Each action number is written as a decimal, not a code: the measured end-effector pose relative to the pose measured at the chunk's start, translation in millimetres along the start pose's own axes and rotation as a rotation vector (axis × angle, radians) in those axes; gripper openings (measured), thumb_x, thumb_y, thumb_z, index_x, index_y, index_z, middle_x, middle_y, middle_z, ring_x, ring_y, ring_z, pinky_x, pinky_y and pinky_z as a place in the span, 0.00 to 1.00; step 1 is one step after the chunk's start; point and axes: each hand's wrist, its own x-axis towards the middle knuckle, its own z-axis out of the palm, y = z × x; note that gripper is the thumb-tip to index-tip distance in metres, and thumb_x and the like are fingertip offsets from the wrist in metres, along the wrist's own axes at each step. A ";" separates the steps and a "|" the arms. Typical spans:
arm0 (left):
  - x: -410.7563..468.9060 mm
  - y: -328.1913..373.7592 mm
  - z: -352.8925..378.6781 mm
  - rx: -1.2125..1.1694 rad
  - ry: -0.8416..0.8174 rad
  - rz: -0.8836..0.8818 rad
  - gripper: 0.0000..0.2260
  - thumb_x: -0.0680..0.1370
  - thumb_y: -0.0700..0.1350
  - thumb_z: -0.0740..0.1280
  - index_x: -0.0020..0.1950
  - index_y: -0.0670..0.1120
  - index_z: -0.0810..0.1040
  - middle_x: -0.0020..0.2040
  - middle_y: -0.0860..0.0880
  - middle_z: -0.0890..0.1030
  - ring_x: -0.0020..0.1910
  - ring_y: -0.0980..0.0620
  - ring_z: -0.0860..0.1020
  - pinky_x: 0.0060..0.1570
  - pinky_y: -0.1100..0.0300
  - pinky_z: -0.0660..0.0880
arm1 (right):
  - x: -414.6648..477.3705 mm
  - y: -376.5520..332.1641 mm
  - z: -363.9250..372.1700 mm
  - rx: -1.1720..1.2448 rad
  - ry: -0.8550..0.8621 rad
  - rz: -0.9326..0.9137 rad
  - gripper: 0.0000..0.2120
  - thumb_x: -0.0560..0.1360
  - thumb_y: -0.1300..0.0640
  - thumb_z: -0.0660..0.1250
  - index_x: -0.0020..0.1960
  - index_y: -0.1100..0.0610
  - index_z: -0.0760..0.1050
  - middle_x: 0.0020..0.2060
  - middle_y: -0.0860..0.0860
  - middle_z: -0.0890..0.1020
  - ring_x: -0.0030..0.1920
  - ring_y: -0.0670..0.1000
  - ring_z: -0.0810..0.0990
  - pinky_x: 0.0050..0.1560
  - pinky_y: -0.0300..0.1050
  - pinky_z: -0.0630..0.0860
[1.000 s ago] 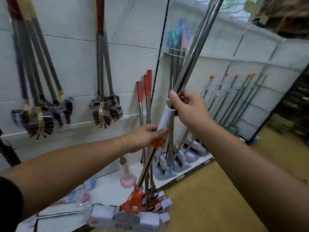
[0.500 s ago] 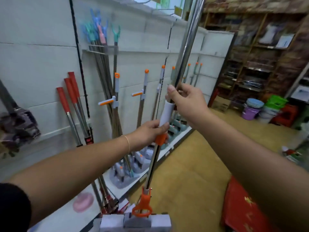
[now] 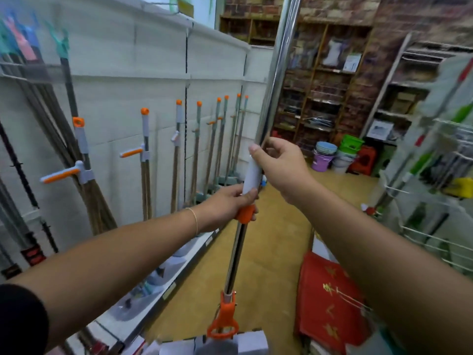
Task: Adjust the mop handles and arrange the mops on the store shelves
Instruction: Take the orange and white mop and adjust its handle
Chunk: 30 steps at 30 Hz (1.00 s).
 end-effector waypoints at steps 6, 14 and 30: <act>59.6 -4.3 15.2 0.014 -0.076 0.005 0.18 0.80 0.55 0.63 0.58 0.41 0.75 0.50 0.39 0.81 0.48 0.43 0.82 0.58 0.44 0.78 | 22.2 38.5 -25.3 -0.064 0.089 0.049 0.09 0.79 0.50 0.67 0.46 0.55 0.77 0.36 0.51 0.80 0.39 0.47 0.78 0.40 0.48 0.76; 151.8 -21.6 23.3 0.004 -0.165 0.008 0.21 0.81 0.54 0.61 0.64 0.39 0.73 0.52 0.36 0.81 0.48 0.43 0.82 0.53 0.50 0.80 | 85.0 105.4 -51.5 -0.143 0.178 0.143 0.21 0.78 0.41 0.65 0.60 0.56 0.77 0.46 0.54 0.82 0.48 0.52 0.82 0.40 0.48 0.82; 377.4 -30.8 -12.7 0.010 -0.393 -0.002 0.18 0.80 0.57 0.61 0.62 0.44 0.74 0.56 0.39 0.81 0.54 0.44 0.82 0.53 0.55 0.79 | 259.0 197.7 -85.7 -0.174 0.375 0.150 0.12 0.79 0.48 0.67 0.46 0.57 0.78 0.29 0.44 0.74 0.29 0.38 0.73 0.28 0.32 0.69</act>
